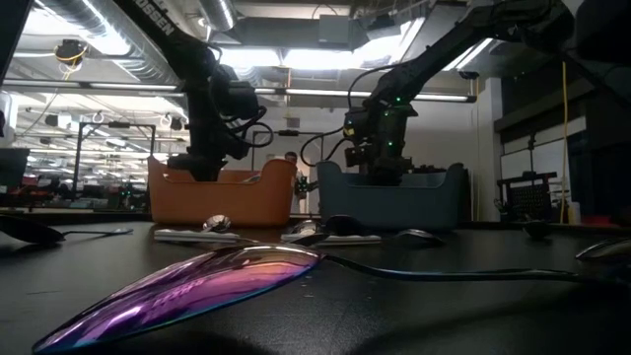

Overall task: Sort silverware by color (type)
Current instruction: Put the white patterned spoon into the top orange bin

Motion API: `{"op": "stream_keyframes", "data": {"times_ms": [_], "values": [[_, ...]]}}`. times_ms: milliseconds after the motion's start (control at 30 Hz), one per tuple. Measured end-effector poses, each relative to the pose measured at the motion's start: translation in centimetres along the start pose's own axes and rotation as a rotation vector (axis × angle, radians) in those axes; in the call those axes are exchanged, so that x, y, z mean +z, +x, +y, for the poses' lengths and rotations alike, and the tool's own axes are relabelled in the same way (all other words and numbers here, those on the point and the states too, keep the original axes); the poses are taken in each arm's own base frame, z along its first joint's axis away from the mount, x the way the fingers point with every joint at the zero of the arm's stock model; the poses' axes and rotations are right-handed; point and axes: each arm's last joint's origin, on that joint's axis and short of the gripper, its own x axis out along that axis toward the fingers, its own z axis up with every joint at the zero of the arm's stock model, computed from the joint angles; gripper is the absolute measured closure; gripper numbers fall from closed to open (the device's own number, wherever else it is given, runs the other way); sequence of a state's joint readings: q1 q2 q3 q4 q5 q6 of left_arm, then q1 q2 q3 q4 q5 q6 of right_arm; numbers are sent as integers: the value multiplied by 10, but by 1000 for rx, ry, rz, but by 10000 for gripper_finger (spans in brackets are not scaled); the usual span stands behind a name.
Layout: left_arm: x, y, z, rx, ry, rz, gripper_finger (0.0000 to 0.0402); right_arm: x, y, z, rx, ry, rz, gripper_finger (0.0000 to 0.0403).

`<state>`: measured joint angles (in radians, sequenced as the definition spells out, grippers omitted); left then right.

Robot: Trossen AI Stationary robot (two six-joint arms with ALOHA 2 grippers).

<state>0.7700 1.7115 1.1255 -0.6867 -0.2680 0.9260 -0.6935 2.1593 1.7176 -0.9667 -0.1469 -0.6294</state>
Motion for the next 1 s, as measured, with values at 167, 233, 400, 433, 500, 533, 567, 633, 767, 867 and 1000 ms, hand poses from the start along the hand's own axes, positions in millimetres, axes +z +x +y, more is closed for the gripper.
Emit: {"op": "stream_keyframes", "data": {"times_ms": [167, 233, 400, 433, 500, 533, 567, 633, 767, 867, 1000], "values": [[0, 0, 0, 0, -1, -1, 401, 0, 0, 0, -10, -2, 11, 240], [0, 0, 0, 0, -1, -1, 401, -1, -1, 0, -10, -2, 12, 238], [0, 0, 0, 0, 0, -1, 401, 0, -19, 3, -26, -10, -22, 237], [0, 0, 0, 1, 0, -1, 401, 0, -24, 4, -32, -12, -32, 237], [0, 0, 0, 1, 0, -1, 401, 0, -36, 6, -48, -17, -54, 237], [0, 0, 0, 1, 0, -1, 401, 0, -42, 7, -57, -18, -64, 237], [0, 0, 0, 1, 0, -1, 401, 0, -48, 8, -64, -20, -75, 237], [0, 0, 0, 1, 0, -1, 401, -1, -60, 11, -78, -24, -93, 237], [0, 0, 0, 1, 0, -1, 401, -4, -84, 18, -103, -31, -132, 237], [0, 0, 0, 1, -1, -1, 401, -7, -102, 23, -130, -37, -168, 237], [1, 0, 1, 13, -6, -11, 401, -9, -122, 29, -159, -45, -209, 237]]}}
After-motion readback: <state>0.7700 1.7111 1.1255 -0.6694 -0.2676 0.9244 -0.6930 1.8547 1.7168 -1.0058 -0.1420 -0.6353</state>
